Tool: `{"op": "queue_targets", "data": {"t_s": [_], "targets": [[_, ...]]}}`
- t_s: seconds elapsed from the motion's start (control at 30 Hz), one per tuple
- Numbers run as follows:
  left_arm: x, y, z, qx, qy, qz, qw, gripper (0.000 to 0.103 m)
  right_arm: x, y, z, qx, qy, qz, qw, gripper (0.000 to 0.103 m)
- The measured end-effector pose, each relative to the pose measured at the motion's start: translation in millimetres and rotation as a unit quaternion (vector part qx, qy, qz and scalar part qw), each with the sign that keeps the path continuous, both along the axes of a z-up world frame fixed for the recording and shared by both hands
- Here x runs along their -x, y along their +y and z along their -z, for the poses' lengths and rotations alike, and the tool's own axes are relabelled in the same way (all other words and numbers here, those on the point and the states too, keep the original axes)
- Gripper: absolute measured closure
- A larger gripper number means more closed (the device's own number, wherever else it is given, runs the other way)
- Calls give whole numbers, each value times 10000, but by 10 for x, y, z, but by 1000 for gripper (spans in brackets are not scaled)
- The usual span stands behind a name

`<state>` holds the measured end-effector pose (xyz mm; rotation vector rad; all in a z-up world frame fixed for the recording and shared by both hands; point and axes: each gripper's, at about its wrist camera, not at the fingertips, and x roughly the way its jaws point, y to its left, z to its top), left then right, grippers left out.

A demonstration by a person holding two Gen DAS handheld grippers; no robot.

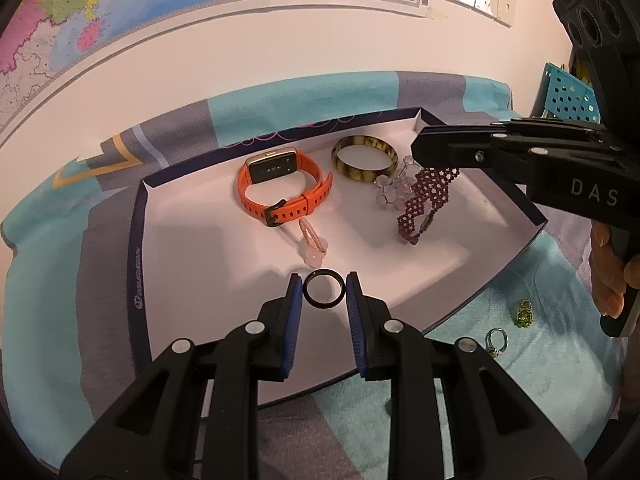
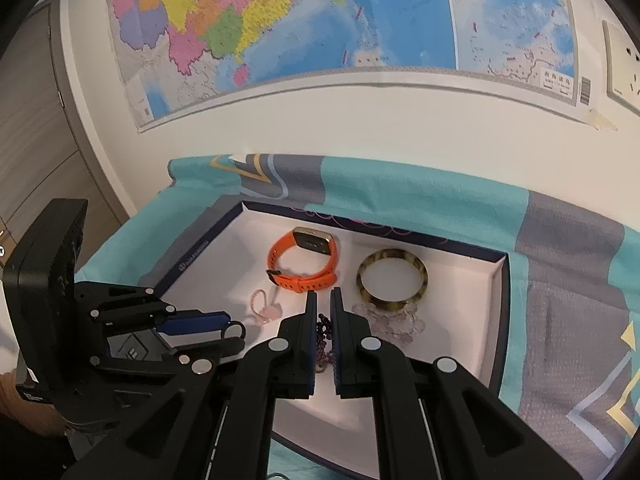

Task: Organize jewelry
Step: 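Open left gripper releasing black ring while right gripper releases maroon bracelet in box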

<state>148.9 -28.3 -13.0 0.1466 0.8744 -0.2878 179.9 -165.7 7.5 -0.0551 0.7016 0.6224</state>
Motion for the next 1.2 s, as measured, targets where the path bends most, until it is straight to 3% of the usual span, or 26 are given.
{"op": "queue_targets", "data": {"t_s": [1.2], "targets": [[-229,-60,110,-203,162,-150,9996,80,-178,-75,282,396,253,119,9988,96]]}}
